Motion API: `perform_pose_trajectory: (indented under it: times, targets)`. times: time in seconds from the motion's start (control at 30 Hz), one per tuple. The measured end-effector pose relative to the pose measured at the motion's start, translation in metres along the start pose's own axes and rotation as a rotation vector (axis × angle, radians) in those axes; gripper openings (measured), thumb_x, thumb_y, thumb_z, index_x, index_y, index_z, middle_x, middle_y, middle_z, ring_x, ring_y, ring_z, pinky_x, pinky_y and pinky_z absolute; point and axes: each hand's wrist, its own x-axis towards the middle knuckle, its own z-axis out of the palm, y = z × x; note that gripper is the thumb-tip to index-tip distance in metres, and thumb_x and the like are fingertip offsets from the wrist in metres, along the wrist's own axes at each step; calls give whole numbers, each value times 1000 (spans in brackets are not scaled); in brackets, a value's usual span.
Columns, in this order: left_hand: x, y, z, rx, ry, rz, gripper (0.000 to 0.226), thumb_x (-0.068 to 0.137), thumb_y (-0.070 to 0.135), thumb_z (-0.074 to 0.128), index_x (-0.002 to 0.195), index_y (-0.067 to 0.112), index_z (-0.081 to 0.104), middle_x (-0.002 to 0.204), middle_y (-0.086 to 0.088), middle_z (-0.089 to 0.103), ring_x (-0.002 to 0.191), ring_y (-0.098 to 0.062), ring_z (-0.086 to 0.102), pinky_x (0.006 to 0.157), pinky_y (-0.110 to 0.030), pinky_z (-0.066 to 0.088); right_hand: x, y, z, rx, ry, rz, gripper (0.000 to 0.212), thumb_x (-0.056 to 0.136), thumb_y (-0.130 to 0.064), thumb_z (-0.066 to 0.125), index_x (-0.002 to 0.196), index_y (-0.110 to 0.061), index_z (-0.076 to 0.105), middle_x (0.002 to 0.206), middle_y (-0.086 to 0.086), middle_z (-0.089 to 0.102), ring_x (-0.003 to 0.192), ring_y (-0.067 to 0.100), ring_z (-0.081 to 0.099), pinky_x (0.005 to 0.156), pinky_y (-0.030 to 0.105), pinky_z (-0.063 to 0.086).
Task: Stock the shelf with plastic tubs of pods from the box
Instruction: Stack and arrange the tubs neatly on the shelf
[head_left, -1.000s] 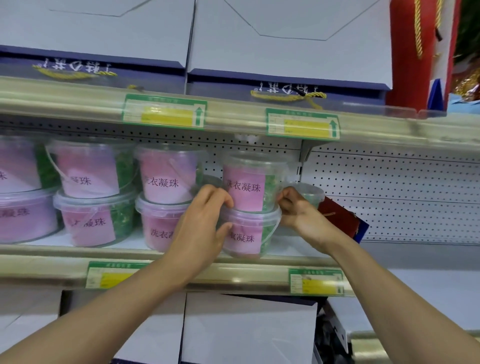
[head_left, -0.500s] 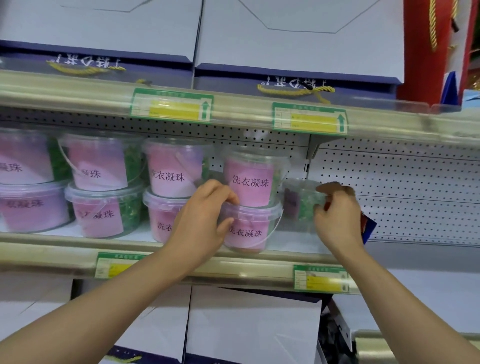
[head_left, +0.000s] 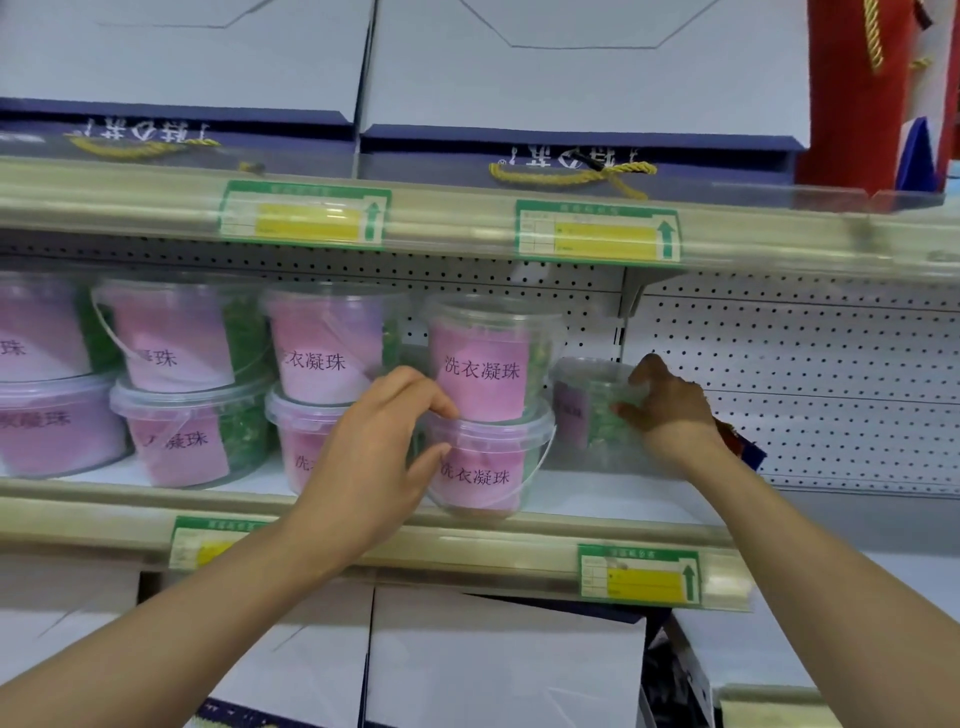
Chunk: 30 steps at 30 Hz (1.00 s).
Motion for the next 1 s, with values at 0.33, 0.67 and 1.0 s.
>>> perform_pose_trajectory:
  times: [0.33, 0.67, 1.0]
  targets:
    - [-1, -1, 2, 32, -11, -20, 28, 71, 0, 75, 89, 16, 61, 91, 9, 54, 87, 4, 50, 73, -4, 35, -3, -6, 1, 184, -204, -138, 49, 87, -10, 59, 128, -28, 39, 98, 1, 53, 81, 13, 52, 56, 19, 38]
    - [-1, 0, 2, 46, -30, -28, 30, 70, 1, 76, 89, 18, 60, 92, 11, 54, 86, 4, 49, 74, -4, 35, 4, -23, 21, 230, -226, -145, 33, 93, -34, 55, 122, -21, 45, 127, 7, 55, 117, 25, 53, 94, 39, 45]
    - [0, 1, 1, 18, -29, -47, 29, 73, 4, 75, 89, 22, 59, 93, 15, 52, 86, 2, 50, 74, -7, 37, 0, -36, 25, 221, -277, -189, 32, 99, -20, 45, 130, -18, 36, 132, 9, 53, 119, 26, 51, 81, 27, 40]
